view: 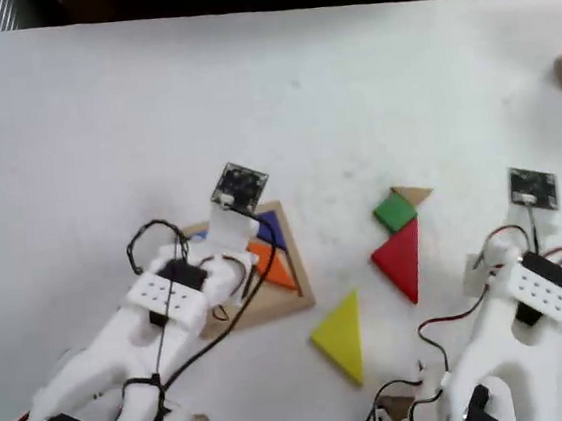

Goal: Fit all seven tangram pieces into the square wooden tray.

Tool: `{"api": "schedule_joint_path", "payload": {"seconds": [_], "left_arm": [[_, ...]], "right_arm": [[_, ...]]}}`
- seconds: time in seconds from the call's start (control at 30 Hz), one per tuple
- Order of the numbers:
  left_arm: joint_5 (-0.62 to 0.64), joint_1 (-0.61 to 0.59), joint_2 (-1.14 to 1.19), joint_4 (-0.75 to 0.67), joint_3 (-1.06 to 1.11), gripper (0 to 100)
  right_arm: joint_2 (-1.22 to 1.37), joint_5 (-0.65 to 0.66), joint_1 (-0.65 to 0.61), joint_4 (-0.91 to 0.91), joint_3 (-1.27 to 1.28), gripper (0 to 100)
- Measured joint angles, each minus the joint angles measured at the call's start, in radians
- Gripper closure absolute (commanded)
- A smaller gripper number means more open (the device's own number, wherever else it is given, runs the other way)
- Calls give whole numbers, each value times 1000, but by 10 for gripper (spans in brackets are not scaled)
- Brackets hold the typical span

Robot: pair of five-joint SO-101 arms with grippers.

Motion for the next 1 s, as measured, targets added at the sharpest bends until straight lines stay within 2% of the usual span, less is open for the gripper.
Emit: {"api": "schedule_joint_path", "payload": {"seconds": [0.1,0.23,0.37,0.77,1.0], "left_arm": [[-6,0,0,0,0,976],[-6,38,0,-46,0,976],[-6,60,21,-49,-2,977],[-6,63,270,144,-221,977],[-6,92,295,126,-256,977]], "right_arm": [[0,0,57,-32,20,964],[0,0,-34,-133,64,964],[0,0,-21,-212,98,964],[0,0,-8,-230,103,964],[0,0,-8,-230,103,964]]}}
